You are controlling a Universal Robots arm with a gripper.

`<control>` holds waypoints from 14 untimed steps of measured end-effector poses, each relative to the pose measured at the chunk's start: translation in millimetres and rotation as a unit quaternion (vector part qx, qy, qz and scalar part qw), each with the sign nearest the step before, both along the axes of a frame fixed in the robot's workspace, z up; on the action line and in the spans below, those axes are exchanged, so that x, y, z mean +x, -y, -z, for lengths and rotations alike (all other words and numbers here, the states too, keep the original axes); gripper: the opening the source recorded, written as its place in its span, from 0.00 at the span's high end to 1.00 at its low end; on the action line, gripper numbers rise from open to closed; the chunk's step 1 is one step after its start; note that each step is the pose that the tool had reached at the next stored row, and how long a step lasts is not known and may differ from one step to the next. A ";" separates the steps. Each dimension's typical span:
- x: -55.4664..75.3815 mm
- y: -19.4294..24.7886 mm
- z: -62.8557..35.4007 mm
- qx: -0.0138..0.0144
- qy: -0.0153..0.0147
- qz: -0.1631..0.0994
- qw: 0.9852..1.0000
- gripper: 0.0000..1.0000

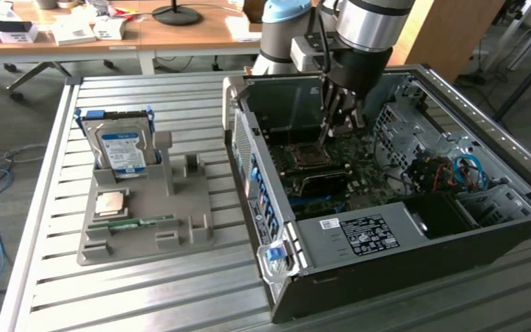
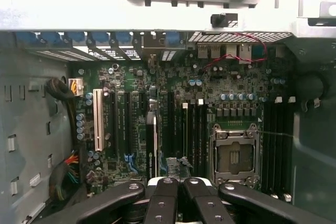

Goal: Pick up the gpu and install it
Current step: 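Press down on the gpu until it lock into place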

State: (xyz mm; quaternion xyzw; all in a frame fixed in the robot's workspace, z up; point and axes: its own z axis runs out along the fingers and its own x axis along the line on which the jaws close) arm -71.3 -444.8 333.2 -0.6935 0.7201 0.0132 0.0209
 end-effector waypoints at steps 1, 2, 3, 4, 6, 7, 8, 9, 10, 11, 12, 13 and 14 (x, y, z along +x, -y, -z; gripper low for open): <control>0.0 0.0 1.0 0.000 0.000 0.000 1.000 0.89; 0.0 0.0 1.3 0.000 0.000 0.000 1.000 0.89; 0.0 0.0 1.3 0.000 0.000 0.000 1.000 0.89; -0.3 0.0 1.3 0.000 0.000 0.000 1.000 0.89; -2.0 0.0 1.3 0.000 0.000 0.000 1.000 0.89; -3.4 0.1 1.4 0.000 0.000 0.000 1.000 0.89; -5.0 0.0 1.4 0.000 0.001 0.000 1.000 0.89; -6.7 0.0 1.4 0.000 0.001 0.000 1.000 0.89; -8.6 0.0 1.5 0.000 0.001 0.000 1.000 0.89; -11.0 0.0 1.5 0.000 0.002 0.000 1.000 0.89; -12.9 0.0 1.6 0.000 0.002 0.000 1.000 0.89; -14.5 0.0 1.8 0.000 0.002 0.000 1.000 0.89; -15.5 0.0 2.2 0.000 0.002 0.000 1.000 0.89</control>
